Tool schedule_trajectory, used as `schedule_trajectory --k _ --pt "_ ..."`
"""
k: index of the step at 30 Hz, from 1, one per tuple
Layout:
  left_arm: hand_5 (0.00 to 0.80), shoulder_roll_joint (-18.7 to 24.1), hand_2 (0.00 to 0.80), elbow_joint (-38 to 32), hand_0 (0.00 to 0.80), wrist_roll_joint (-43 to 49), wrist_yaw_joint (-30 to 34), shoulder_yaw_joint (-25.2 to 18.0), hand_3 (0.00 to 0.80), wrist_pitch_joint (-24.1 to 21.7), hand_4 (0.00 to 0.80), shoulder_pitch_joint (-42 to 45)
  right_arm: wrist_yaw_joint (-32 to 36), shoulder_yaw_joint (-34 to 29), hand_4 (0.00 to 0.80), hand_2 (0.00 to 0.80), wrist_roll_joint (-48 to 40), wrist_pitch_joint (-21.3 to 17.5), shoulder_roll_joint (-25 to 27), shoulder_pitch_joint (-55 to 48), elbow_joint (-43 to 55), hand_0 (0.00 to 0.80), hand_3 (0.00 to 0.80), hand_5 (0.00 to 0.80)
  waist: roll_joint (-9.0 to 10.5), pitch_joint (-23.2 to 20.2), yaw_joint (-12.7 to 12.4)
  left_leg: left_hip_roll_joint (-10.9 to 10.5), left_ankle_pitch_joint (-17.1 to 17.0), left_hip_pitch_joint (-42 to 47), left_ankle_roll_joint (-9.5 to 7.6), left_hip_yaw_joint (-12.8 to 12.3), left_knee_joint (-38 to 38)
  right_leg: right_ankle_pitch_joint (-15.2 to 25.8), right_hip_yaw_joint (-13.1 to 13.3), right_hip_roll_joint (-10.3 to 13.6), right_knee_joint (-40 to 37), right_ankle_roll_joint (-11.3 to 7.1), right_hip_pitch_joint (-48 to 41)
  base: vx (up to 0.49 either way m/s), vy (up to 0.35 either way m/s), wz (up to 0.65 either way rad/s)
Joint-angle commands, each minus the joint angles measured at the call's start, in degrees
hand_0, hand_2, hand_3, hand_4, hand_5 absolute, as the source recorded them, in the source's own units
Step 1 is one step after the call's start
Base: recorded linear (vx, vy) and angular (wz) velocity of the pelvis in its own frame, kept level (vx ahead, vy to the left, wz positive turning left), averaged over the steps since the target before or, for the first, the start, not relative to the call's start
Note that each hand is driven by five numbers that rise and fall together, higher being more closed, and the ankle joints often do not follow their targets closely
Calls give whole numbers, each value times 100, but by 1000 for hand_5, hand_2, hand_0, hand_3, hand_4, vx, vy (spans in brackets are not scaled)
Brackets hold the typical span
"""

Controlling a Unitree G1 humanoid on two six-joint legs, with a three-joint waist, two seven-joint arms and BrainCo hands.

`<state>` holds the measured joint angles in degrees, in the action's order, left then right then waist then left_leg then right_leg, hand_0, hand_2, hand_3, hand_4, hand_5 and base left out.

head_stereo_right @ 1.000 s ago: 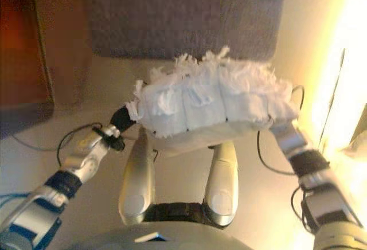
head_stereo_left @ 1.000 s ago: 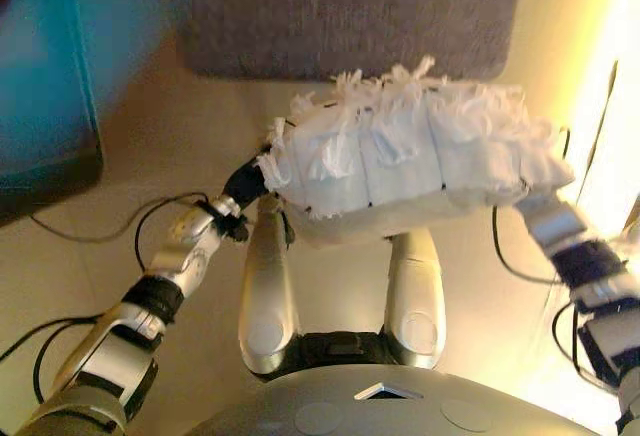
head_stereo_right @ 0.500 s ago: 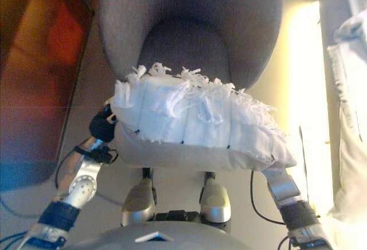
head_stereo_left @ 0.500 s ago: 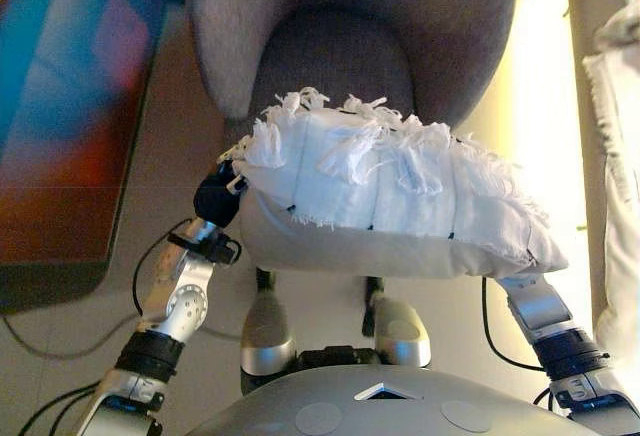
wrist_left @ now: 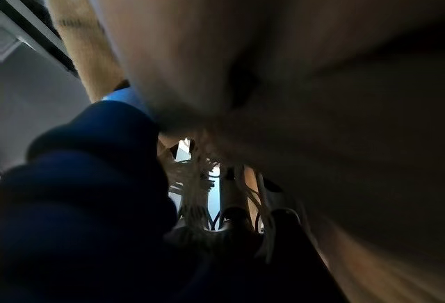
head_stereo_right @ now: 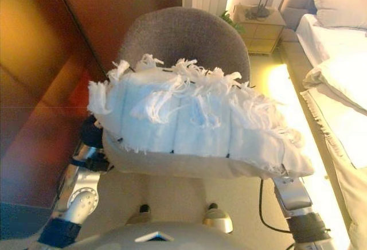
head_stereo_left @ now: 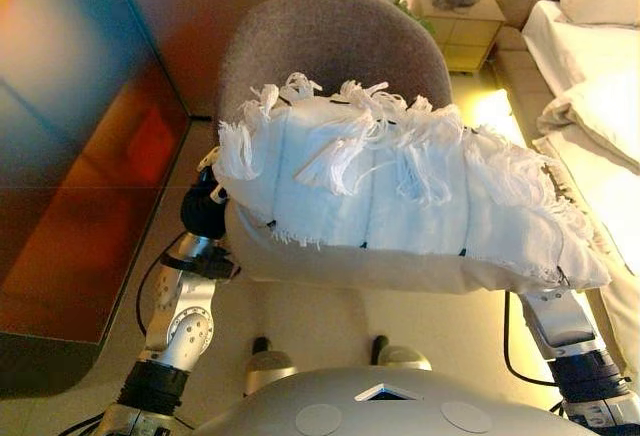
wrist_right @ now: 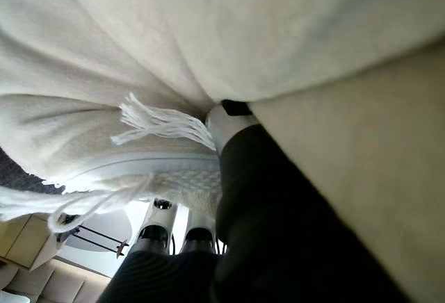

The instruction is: Pick up the cushion and take it to the sofa

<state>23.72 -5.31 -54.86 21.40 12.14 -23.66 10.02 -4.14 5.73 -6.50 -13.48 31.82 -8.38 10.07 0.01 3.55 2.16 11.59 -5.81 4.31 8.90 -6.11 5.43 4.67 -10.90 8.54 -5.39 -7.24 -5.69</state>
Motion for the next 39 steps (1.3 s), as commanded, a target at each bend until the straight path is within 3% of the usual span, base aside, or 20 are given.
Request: schedule_trajectory --k 1,5,11,15,17,19,22,24,26,28,32,35,37,39 --pt "800 1 800 -763 800 184 185 379 800 -127 800 -641 -101 116 800 800 -436 -988 -266 743 1264 800 800 800 24 22 -35 129 687 250 -263 -186 -43 -638 -282 379 187 -206 -269 -25 -38 2" --pt "800 26 800 -829 800 256 100 391 800 -114 800 -735 -288 222 800 800 -260 -971 -362 785 1265 800 800 800 11 30 -7 144 693 269 -274 -196 -43 -715 -226 355 277 -189 -258 -5 -65 0" --pt "800 103 800 -809 800 219 -7 385 800 -154 800 -929 -717 405 800 800 -131 -1025 -388 974 1259 800 800 800 -50 102 -7 219 652 233 -278 -66 -43 -1074 -51 159 705 -18 -144 -14 -146 -1" --pt "800 68 800 -762 800 159 -193 417 800 -316 800 -1132 -934 543 800 800 -81 -1007 -364 1285 1179 800 800 800 -70 152 -40 449 509 238 -170 -3 -43 -1260 131 -126 857 211 -94 -1 -290 -1" --pt "800 1 800 -778 800 108 -242 385 800 -431 800 -1128 -906 612 800 800 -70 -950 -327 1453 1154 800 800 800 -32 184 -71 627 387 326 -94 -131 -43 -1248 262 -272 870 310 -63 1 -316 -7" --pt "800 -46 800 -812 800 168 -228 356 800 -589 800 -1065 -875 646 800 800 -2 -956 -273 1511 1129 800 800 800 30 270 -94 769 260 153 -59 -279 -461 -1192 423 -388 872 411 -48 -46 -331 -17" --pt "800 -136 800 -820 800 191 -218 425 800 -551 800 -1070 -906 583 800 800 -191 -1076 -122 1501 1079 800 800 800 153 442 -110 836 111 -450 -118 -466 -1616 -1134 255 -513 796 584 -159 -58 -317 -9" --pt "800 -210 800 -821 800 289 -230 409 800 -615 800 -995 -801 600 800 800 -256 -1253 -118 1439 1022 800 800 800 250 508 -164 293 751 -642 -397 -177 -2366 -1104 257 -425 791 586 -183 11 -161 2" --pt "800 -208 800 -940 800 303 -384 280 800 -647 800 -900 -635 626 800 800 -328 -1339 -157 1407 1024 800 800 800 218 516 -219 -163 958 -692 -532 54 -2364 -1120 425 -449 854 553 -162 86 -45 -31" --pt "800 -211 800 -961 800 370 -458 196 800 -662 800 -898 -657 719 800 800 -226 -1330 -250 1416 1017 800 800 800 161 530 -276 -437 1009 -694 -574 145 -2200 -1188 494 -513 924 539 -200 162 -21 -19" --pt "800 -292 800 -842 800 522 -707 353 800 -763 800 -1028 -906 1005 800 800 80 -1133 -422 1621 919 800 800 800 -14 575 -511 -1053 611 -1031 -562 412 -1275 -1447 593 -838 971 560 -487 254 -3 -22" --pt "800 -315 800 -846 800 521 -751 388 800 -819 800 -965 -827 1030 800 800 10 -1061 -370 1610 930 800 800 800 -73 587 -661 -1196 177 -1271 -553 636 -587 -1691 861 -1094 1068 624 -738 399 25 -6" --pt "800 -334 800 -848 800 511 -705 393 800 -872 800 -891 -757 1006 800 800 -29 -1050 -378 1513 929 800 800 800 -82 588 -723 -1142 -50 -1348 -509 769 -146 -1876 1004 -1206 1222 673 -841 484 67 0" --pt "800 -356 800 -880 800 531 -722 414 800 -890 800 -837 -654 982 800 800 -112 -1030 -410 1407 951 800 800 800 -90 591 -727 -1019 -38 -1530 -457 829 -43 -2112 1058 -1271 1465 719 -884 583 134 19"
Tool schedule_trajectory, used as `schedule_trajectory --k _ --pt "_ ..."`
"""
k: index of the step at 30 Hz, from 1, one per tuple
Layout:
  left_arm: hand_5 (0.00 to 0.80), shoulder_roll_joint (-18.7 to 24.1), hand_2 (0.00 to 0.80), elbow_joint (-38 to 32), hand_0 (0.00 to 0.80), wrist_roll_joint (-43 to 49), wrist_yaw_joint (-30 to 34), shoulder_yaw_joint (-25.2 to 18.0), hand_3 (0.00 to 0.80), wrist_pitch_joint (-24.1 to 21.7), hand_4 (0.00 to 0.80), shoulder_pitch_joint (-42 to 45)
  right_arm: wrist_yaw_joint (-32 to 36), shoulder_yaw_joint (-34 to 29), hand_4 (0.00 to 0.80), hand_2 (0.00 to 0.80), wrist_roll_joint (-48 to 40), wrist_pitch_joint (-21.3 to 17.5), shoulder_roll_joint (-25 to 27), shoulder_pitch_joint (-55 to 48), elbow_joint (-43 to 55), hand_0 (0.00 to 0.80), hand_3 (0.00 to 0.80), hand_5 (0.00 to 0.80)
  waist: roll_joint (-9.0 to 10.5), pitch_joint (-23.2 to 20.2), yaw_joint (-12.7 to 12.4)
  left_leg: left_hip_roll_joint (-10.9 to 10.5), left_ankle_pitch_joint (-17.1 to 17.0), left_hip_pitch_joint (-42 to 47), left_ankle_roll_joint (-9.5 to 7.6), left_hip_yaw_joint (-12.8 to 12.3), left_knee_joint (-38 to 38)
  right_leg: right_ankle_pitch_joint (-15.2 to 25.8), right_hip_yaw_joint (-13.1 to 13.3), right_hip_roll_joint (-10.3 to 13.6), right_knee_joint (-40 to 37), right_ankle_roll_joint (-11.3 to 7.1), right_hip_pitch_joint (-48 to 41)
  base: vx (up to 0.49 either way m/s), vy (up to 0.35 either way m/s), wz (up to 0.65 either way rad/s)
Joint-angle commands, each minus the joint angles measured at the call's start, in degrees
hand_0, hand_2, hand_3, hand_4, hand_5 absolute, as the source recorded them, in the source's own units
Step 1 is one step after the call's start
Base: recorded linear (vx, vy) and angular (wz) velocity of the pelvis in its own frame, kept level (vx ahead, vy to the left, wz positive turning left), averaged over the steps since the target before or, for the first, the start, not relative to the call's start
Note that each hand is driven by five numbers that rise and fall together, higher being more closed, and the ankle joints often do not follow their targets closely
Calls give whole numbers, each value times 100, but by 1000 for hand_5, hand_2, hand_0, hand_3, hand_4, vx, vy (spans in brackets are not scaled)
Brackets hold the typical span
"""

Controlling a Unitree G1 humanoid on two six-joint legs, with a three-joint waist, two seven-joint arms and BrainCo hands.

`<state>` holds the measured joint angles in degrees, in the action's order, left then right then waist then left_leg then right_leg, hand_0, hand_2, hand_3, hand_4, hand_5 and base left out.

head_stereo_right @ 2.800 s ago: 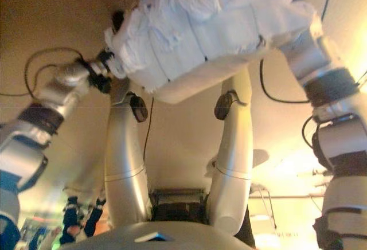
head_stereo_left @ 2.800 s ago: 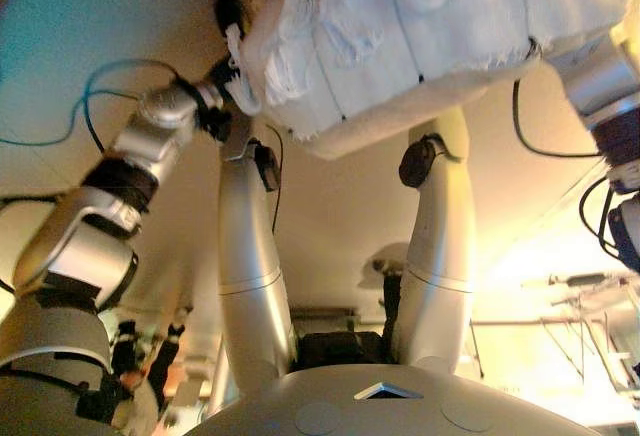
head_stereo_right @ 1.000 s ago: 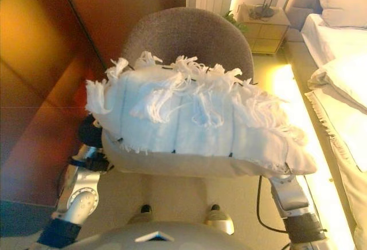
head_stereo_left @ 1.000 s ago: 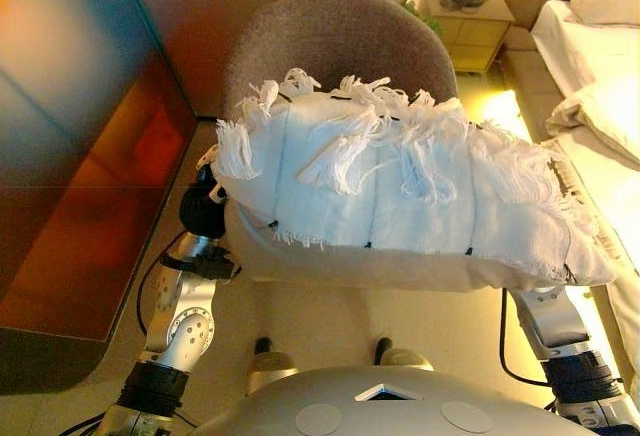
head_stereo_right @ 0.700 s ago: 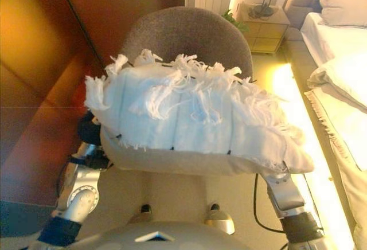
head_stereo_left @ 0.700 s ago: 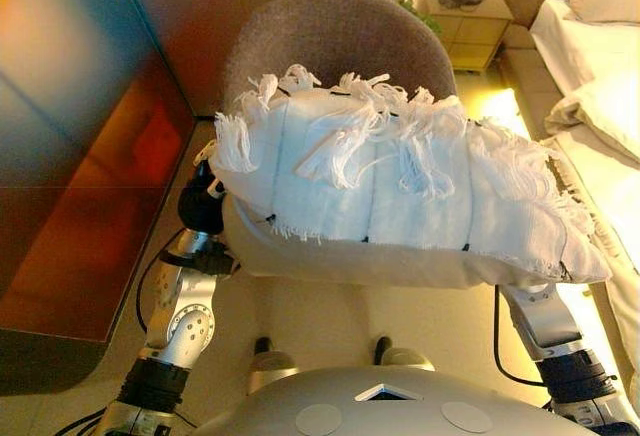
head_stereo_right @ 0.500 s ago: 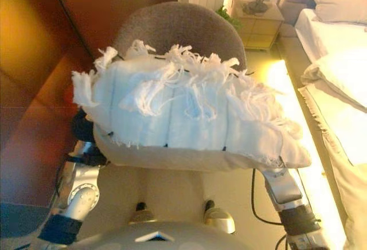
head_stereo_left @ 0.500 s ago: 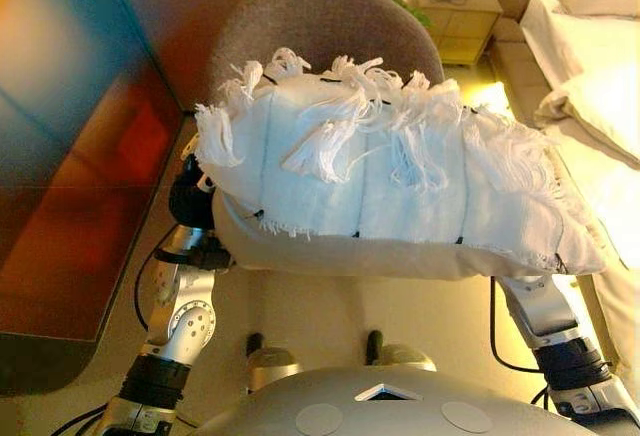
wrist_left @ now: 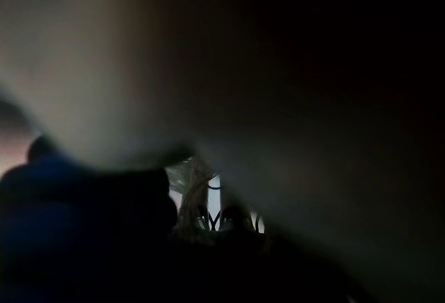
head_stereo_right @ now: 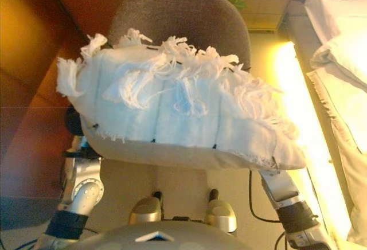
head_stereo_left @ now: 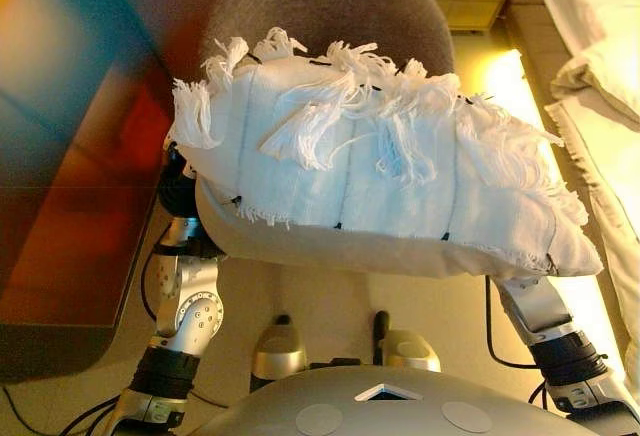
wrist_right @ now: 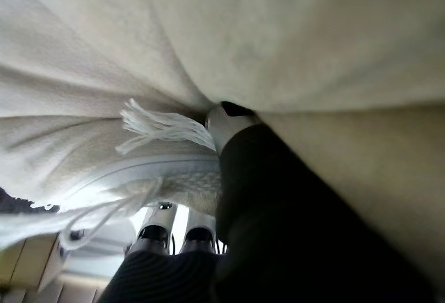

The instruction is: Pick up the cushion and take it to the sofa

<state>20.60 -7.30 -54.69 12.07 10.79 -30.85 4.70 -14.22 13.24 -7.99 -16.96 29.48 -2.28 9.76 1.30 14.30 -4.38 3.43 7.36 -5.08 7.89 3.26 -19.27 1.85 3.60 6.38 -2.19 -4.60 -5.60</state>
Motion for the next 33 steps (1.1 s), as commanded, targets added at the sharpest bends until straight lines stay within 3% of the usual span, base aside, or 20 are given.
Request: schedule_trajectory --k 1,6,8,11,12,13,14,16,19,21,22,23,25,28,31,33 --pt "800 -59 800 -665 800 549 210 562 800 -209 800 -287 438 206 800 800 5 -701 -206 713 1001 800 800 800 -221 -483 -52 -119 -1351 -704 -322 -124 2427 -1999 -388 -1062 1319 457 -915 616 181 -32" --pt "800 -45 800 -510 800 557 191 648 800 -339 800 -385 551 102 800 800 -117 -809 -102 623 1043 800 800 800 -191 -492 -15 190 -1394 -870 -275 -190 2427 -2569 -522 -831 2006 354 -1004 700 284 -24" --pt "800 29 800 -493 800 619 227 644 800 -339 800 -501 420 102 800 800 -96 -922 -43 721 1001 800 800 800 -150 -534 28 212 -1349 -765 -347 -634 2247 -2480 -714 -545 2377 179 -1000 791 436 13" --pt "800 147 800 -455 800 551 337 551 800 -260 800 -564 510 -119 800 800 -383 -890 -62 682 930 800 800 800 34 -678 -29 -69 -1145 -883 -579 -555 1351 -1996 -878 -209 2928 -90 -1158 707 314 -19" --pt "800 167 800 -476 800 660 440 537 800 -241 800 -537 500 -88 800 800 -229 -856 -205 658 902 800 800 800 146 -786 -102 -238 -993 -897 -727 -568 1230 -1542 -910 -120 3167 -239 -1236 778 279 -20" --pt "800 201 800 -470 800 816 444 607 800 -264 800 -510 444 -5 800 800 -15 -812 -323 631 915 800 800 800 247 -877 -128 -376 -896 -885 -832 -567 1183 -970 -763 -147 3250 -347 -1230 751 254 -12" --pt "800 243 800 -446 800 781 391 676 800 -257 800 -534 344 108 800 800 76 -734 -314 651 966 800 800 800 290 -930 -114 -456 -816 -790 -904 -562 1198 -652 -590 -281 3289 -392 -1062 571 182 -10" --pt "800 285 800 -337 800 624 480 691 800 -230 800 -609 286 184 800 800 57 -736 -311 630 986 800 800 800 320 -973 -87 -572 -795 -633 -943 -525 1299 -499 -528 -448 2987 -383 -833 487 143 -5" --pt "800 312 800 -352 800 664 460 579 800 -152 800 -615 319 117 800 800 -100 -750 -287 715 859 800 800 800 251 -971 -75 -615 -787 -379 -907 -592 1437 -612 -973 -324 2022 -309 -288 395 86 -9" --pt "800 289 800 -363 800 649 438 500 800 -67 800 -627 354 61 800 800 -201 -807 -286 696 807 800 800 800 138 -877 31 -600 -703 -151 -906 -422 1462 -768 -925 -400 1642 -101 146 304 37 -21" --pt "800 237 800 -348 800 677 519 503 800 -94 800 -616 366 50 800 800 -179 -924 -299 643 785 800 800 800 40 -808 136 -555 -609 126 -899 -223 1539 -703 -882 -352 1395 -22 604 266 10 1" --pt "800 221 800 -351 800 695 561 517 800 -110 800 -603 354 62 800 800 -163 -964 -303 630 777 800 800 800 20 -772 186 -548 -555 236 -893 -166 1567 -641 -825 -322 1236 -25 711 324 -22 31" --pt "800 173 800 -384 800 748 764 540 800 -89 800 -542 221 77 800 800 -76 -994 -301 600 759 800 800 800 41 -694 338 -584 -215 528 -901 -65 1536 -66 -489 -134 574 -202 1048 364 -74 49" --pt "800 215 800 -430 800 662 864 568 800 -30 800 -512 55 63 800 800 -31 -940 -297 680 676 800 800 800 73 -645 446 -618 242 938 -950 105 1510 686 -220 164 -168 -391 1251 504 -140 59" --pt "800 252 800 -408 800 618 865 603 800 -64 800 -488 27 78 800 800 20 -812 -309 750 733 800 800 800 86 -627 522 -551 568 1205 -995 144 1350 800 -49 189 -88 -428 1362 507 -169 41" --pt "800 270 800 -378 800 613 809 621 800 -125 800 -490 90 44 800 800 -93 -776 -200 745 760 800 800 800 114 -686 563 -471 756 1358 -988 124 1246 606 -185 147 35 -424 1286 472 -179 28"
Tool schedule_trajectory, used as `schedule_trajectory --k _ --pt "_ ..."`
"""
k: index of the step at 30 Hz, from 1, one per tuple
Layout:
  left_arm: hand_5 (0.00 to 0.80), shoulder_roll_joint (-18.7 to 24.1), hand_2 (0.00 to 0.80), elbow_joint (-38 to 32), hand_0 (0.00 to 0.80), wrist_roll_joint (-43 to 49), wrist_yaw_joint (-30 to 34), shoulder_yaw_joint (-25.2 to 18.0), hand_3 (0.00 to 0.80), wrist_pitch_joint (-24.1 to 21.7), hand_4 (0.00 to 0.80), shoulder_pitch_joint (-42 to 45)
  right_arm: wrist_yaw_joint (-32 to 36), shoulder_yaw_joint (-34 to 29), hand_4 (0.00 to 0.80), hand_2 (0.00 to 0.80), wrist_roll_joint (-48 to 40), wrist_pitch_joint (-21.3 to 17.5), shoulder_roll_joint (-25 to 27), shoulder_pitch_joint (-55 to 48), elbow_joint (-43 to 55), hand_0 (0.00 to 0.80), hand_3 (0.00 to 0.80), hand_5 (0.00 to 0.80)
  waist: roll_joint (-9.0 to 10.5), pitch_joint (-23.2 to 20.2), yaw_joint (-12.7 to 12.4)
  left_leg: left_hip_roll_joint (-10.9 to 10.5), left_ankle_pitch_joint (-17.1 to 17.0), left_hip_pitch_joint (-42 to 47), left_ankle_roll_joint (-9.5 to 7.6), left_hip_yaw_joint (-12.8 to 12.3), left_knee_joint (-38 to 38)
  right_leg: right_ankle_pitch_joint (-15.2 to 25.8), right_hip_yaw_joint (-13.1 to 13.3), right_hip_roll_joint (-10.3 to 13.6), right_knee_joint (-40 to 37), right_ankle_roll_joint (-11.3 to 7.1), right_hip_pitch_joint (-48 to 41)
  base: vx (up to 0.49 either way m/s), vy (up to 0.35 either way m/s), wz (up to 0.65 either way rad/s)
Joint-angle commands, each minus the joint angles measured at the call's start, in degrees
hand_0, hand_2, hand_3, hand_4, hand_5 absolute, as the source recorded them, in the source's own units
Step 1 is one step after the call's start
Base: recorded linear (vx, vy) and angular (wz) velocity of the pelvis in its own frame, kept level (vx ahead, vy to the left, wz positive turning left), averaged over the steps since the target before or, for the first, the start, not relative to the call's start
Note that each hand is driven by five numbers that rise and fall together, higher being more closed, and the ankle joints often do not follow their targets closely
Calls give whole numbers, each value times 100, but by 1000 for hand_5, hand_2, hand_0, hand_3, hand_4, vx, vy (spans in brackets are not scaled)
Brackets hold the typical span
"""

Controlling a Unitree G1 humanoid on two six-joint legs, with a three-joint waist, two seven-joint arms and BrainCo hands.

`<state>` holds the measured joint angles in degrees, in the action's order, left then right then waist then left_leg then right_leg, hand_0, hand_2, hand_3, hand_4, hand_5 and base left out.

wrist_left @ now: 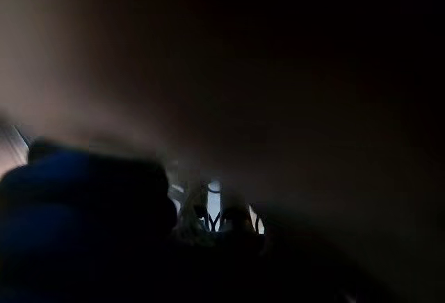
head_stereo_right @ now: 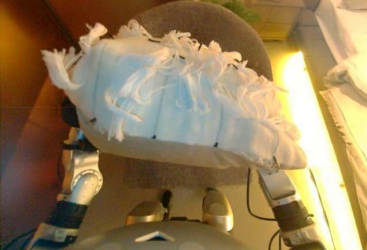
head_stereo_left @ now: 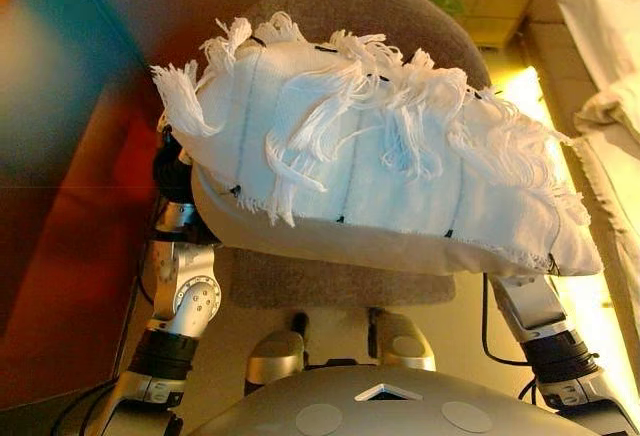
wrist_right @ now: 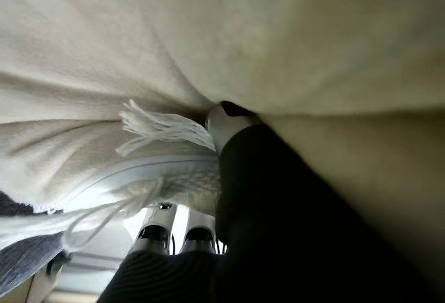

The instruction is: Pick up the cushion and take it to the sofa

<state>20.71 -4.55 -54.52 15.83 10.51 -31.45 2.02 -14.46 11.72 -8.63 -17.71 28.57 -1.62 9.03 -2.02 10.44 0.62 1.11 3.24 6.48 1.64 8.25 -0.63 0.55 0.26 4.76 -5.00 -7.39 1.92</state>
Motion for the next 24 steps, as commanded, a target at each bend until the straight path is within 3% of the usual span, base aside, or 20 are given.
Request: schedule_trajectory --k 1,3,4,5,6,7,9,11,13,15,16,18,22,24 --pt "800 251 800 -647 800 616 344 665 800 -72 800 -228 133 188 800 800 -55 -670 -81 661 836 800 800 800 447 -345 92 -190 1219 261 -343 -409 -681 663 117 286 383 -109 513 487 -178 29" --pt "800 215 800 -610 800 569 153 672 800 -5 800 -183 220 157 800 800 -179 -557 -30 602 809 800 800 800 422 -482 180 12 1194 455 -203 -503 -866 473 146 143 569 31 489 511 -167 24" --pt "800 186 800 -598 800 531 68 664 800 37 800 -139 285 148 800 800 -244 -493 -17 576 809 800 800 800 378 -543 215 174 896 529 -67 -544 -1008 384 99 55 637 126 467 494 -161 18" --pt "800 145 800 -571 800 503 -20 646 800 57 800 -67 370 156 800 800 -304 -442 8 534 817 800 800 800 297 -598 248 391 236 541 163 -557 -1406 298 25 -80 657 253 391 438 -174 7" --pt "800 115 800 -560 800 489 -35 607 800 35 800 3 460 169 800 800 -308 -429 34 476 837 800 800 800 314 -633 245 467 -360 329 270 -567 -2085 257 15 -130 608 365 276 426 -220 -3" --pt "800 87 800 -571 800 547 -7 574 800 -53 800 69 563 190 800 800 -320 -454 61 417 839 800 800 800 377 -610 215 451 -511 -116 237 -639 -2985 218 17 -125 570 490 118 356 -226 -11" --pt "800 74 800 -563 800 639 -1 565 800 -166 800 127 630 234 800 800 -248 -537 41 336 704 800 800 800 479 -520 101 393 -400 -1032 95 -819 -3491 159 -87 -77 510 576 -177 303 -168 -12" --pt "800 68 800 -523 800 533 -75 564 800 -150 800 106 632 311 800 800 -294 -575 63 343 533 800 800 800 462 -398 -5 293 -205 -1112 72 -970 -2581 48 -213 -69 369 481 -472 311 -8 11" --pt "800 50 800 -466 800 675 -159 615 800 -175 800 68 610 355 800 800 -269 -516 75 325 514 800 800 800 424 -269 -84 87 -369 -1147 149 -913 -1755 -33 -294 -67 242 407 -679 258 83 23" --pt "800 -31 800 -338 800 1026 -647 710 800 56 800 -19 592 424 800 800 -390 -288 74 372 428 800 800 800 415 -174 -180 -92 -580 -1467 228 -746 -1501 -92 -278 -71 178 403 -822 195 101 -4" --pt "800 -85 800 -203 800 1117 -856 710 800 188 800 -44 629 449 800 800 -519 -237 61 409 330 800 800 800 453 -191 -189 -162 -361 -1351 166 -706 -1399 -90 -296 -18 143 375 -834 188 117 -27" --pt "800 -236 800 359 800 1179 -1182 735 800 381 800 -143 736 485 800 800 -745 -25 -117 441 -56 800 800 800 465 -278 -153 -190 -21 -875 85 -742 -830 -98 -391 33 112 327 -845 222 141 -8" --pt "800 -309 800 683 800 1605 -1333 682 800 774 800 35 894 387 800 800 -938 469 -453 54 -340 800 800 800 411 -464 -53 -141 105 -403 31 -698 -163 -133 -438 -14 122 308 -806 246 93 24" --pt "800 -265 800 779 800 1696 -1236 689 800 831 800 49 872 367 800 800 -934 464 -541 -26 -523 800 800 800 406 -447 -36 -117 163 -367 4 -779 -113 -135 -471 17 171 259 -707 160 74 12"
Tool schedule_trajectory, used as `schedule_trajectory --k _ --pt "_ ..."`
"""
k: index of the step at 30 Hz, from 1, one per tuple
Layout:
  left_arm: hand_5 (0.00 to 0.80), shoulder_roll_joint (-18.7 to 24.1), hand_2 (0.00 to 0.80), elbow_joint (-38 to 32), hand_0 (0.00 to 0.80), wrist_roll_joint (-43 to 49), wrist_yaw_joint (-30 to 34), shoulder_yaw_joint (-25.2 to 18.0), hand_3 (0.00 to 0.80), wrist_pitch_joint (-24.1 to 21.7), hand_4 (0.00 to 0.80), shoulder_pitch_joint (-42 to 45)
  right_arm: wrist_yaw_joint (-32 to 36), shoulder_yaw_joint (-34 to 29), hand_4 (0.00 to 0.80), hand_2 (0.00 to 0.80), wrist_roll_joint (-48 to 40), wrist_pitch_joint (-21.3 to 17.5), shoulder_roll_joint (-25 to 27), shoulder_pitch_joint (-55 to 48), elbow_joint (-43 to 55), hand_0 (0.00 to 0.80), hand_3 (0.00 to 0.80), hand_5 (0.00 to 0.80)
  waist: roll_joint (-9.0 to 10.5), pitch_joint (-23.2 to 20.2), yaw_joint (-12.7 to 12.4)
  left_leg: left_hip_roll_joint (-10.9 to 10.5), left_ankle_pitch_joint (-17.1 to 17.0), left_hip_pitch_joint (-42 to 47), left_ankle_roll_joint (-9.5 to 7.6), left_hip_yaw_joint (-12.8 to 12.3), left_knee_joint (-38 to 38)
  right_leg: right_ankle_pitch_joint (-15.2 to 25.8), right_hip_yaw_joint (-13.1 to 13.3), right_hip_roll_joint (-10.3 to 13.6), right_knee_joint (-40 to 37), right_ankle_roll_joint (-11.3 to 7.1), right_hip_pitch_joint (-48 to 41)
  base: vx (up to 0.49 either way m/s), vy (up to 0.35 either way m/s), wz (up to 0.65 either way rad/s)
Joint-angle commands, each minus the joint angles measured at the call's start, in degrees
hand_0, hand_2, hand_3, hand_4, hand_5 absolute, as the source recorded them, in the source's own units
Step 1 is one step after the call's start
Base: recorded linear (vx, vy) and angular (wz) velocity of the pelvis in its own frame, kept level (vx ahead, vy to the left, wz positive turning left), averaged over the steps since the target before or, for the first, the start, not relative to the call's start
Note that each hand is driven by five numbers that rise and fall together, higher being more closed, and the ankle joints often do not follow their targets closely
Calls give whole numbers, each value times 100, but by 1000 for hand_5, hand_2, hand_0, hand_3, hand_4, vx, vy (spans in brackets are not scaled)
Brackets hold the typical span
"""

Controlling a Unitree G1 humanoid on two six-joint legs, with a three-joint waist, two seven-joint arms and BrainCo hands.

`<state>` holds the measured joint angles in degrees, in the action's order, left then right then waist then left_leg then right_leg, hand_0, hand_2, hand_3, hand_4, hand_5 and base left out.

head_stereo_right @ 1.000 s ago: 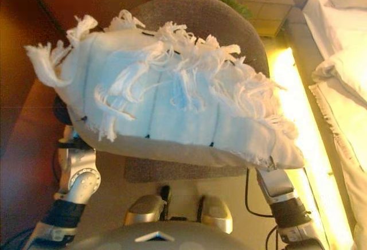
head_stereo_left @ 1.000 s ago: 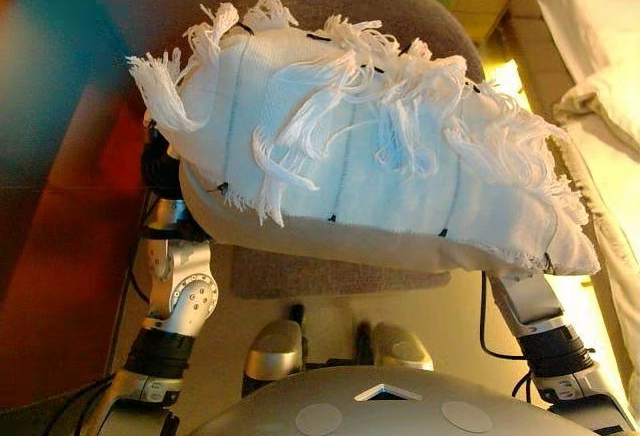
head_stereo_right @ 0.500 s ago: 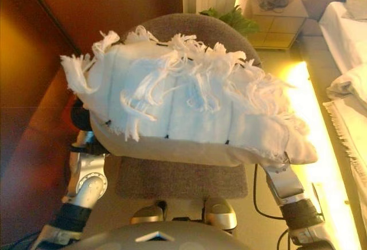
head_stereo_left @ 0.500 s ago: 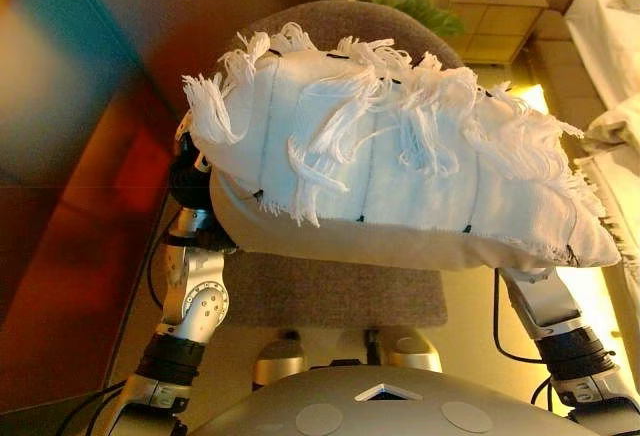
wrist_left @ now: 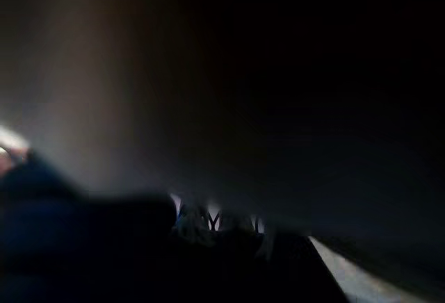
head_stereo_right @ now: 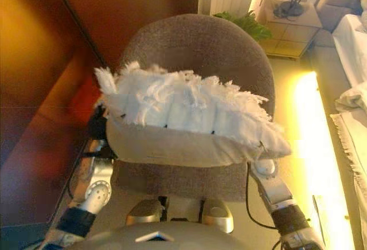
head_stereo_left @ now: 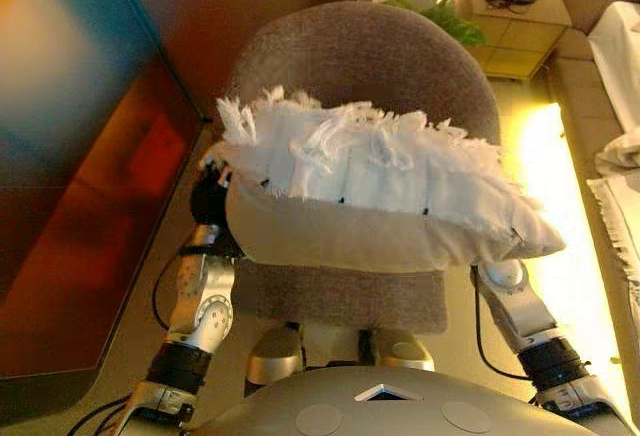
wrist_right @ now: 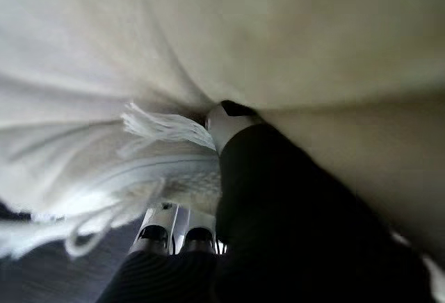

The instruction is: Pick up the cushion and take it to the sofa

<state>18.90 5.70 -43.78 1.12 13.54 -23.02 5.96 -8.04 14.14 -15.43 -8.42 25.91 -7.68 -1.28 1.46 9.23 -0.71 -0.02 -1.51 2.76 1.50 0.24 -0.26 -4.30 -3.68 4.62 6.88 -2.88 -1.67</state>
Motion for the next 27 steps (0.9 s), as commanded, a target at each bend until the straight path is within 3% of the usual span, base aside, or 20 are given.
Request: schedule_trajectory --k 1,6,9,17,20,23,27 --pt "800 -63 800 -217 800 654 239 412 800 -4 800 -380 173 156 800 800 -280 -516 -311 613 389 800 800 800 62 -292 90 -3 654 -26 3 -9 -156 364 -89 50 -993 -214 -280 64 62 10" --pt "800 37 800 170 800 813 208 606 800 -5 800 -1096 -296 419 800 800 -247 -851 -514 1321 -445 800 800 800 47 85 1 0 671 -279 -115 -135 -158 384 -61 140 -684 -327 206 -43 26 2" --pt "800 38 800 589 800 909 34 704 800 -108 800 -1729 -460 550 800 800 -308 -803 -680 2048 -964 800 800 800 32 350 -23 9 704 -517 -134 -229 -279 252 -149 122 -418 -301 476 -114 -18 -2" --pt "800 -473 800 1919 800 1102 -431 1029 800 -433 800 -3005 -781 844 800 800 -539 -561 -949 3500 -2123 800 800 800 -63 748 64 -63 581 -1020 -84 -189 -320 382 27 84 -685 -247 749 -109 -33 -5" --pt "800 -725 800 2388 800 621 -295 1028 800 -233 800 -3342 -749 972 800 800 -711 -401 -981 4038 -2638 800 800 800 -97 874 90 -60 578 -1145 -23 -194 -380 395 38 75 -754 -217 800 -41 -6 -1" --pt "800 -834 800 2931 800 710 -311 1067 800 -72 800 -3848 -680 1028 800 800 -996 -229 -928 4661 -3234 800 800 800 -88 1024 96 -38 579 -1328 44 -213 -489 395 53 58 -731 -195 931 -64 -25 -4" --pt "800 -765 800 4268 800 859 -571 1228 800 428 800 -5102 -469 997 800 800 -1619 109 -974 5745 -4479 800 800 800 -24 1260 157 20 475 -1669 109 -251 -553 393 127 -6 -524 -184 1341 -99 -34 -2"
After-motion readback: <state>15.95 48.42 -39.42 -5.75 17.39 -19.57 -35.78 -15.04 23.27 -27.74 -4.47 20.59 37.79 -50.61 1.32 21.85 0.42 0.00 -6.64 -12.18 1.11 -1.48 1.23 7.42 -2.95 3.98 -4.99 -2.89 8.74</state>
